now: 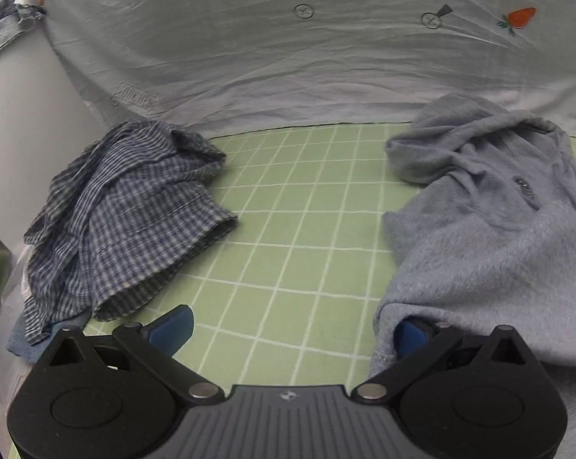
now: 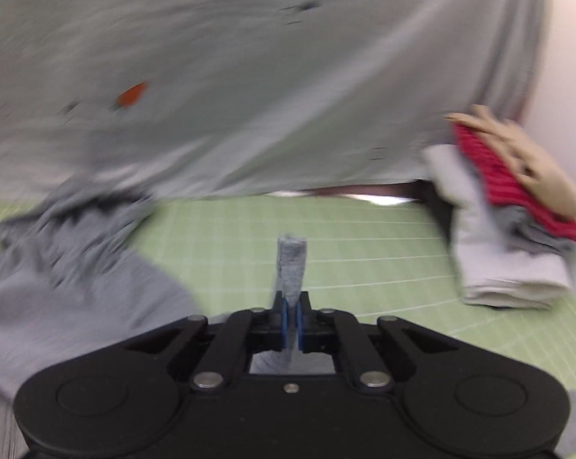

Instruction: Fold clothes

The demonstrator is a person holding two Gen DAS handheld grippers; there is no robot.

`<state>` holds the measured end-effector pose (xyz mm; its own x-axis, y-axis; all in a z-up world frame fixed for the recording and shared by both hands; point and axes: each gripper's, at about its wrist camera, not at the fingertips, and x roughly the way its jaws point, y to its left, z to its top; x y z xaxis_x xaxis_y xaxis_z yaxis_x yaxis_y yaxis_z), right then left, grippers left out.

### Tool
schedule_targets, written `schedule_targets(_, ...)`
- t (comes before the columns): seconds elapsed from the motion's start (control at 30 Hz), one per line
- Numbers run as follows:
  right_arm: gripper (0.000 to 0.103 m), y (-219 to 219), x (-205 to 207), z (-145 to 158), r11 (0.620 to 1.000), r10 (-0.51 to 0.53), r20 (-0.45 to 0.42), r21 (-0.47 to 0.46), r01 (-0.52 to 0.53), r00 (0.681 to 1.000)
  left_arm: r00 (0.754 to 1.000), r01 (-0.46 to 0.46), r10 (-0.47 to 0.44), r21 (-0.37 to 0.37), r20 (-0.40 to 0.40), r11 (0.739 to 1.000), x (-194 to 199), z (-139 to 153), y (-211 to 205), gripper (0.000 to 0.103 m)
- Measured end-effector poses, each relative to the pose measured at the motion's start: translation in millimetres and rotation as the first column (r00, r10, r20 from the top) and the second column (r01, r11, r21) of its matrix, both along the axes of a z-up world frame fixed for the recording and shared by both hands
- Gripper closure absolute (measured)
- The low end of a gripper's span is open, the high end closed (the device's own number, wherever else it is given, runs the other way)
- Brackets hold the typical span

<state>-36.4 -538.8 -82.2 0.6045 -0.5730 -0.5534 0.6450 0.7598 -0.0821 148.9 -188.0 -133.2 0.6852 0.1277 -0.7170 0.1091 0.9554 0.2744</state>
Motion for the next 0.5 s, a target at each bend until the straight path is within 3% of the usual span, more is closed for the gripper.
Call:
schedule_targets(0.07, 0.098, -19, -20, -2, 0.995, -0.075, 0.038, 0.062, 0.073, 0.996, 0.999, 0.009, -0.011, -0.046, -0.044, 0.999, -3, -7, 10, 0.0)
schedule_targets(0.2, 0.098, -31, -40, -29, 0.976, -0.145, -0.012, 0.161, 0.145, 0.989, 0.989, 0.09, -0.098, -0.074, -0.113, 0.993, -19, -12, 5, 0.0)
schedule_targets(0.27, 0.098, -30, -48, -39, 0.968, -0.164, -0.032, 0.187, 0.167, 0.986, 0.985, 0.075, -0.097, -0.154, -0.142, 0.985, -21, -7, 11, 0.0)
schedule_targets(0.33, 0.098, -28, -54, -45, 0.964, -0.171, -0.054, 0.198, 0.179, 0.984, 0.981, 0.041, -0.088, -0.26, -0.171, 0.965, -19, 1, 22, 0.0)
schedule_targets(0.5, 0.096, -32, -59, -51, 0.951, -0.19, -0.068, 0.237, 0.201, 0.979, 0.984, -0.032, -0.054, -0.47, -0.169, 0.882, -3, 24, 45, 0.0)
